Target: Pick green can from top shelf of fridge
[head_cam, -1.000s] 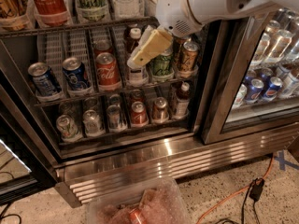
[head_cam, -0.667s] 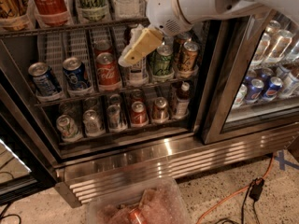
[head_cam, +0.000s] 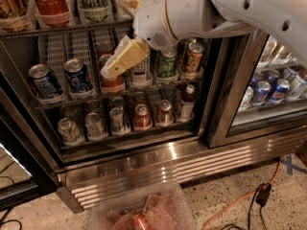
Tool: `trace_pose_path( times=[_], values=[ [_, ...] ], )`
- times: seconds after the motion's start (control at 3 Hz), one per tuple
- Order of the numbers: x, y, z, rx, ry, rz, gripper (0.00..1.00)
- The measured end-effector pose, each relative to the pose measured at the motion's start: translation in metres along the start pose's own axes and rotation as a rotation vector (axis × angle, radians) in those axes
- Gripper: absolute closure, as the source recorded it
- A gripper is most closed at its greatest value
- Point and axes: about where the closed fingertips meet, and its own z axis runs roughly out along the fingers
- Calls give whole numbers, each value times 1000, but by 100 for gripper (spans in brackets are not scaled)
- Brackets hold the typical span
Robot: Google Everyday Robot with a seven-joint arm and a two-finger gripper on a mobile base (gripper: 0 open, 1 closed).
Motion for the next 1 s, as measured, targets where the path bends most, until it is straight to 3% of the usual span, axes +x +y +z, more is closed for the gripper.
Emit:
trace_pose_path(
  times=[0.67, 1.0],
  values=[
    [-7, -7, 2, 12, 11, -31, 0],
    [-16, -18, 12, 57, 9, -46, 0]
  ],
)
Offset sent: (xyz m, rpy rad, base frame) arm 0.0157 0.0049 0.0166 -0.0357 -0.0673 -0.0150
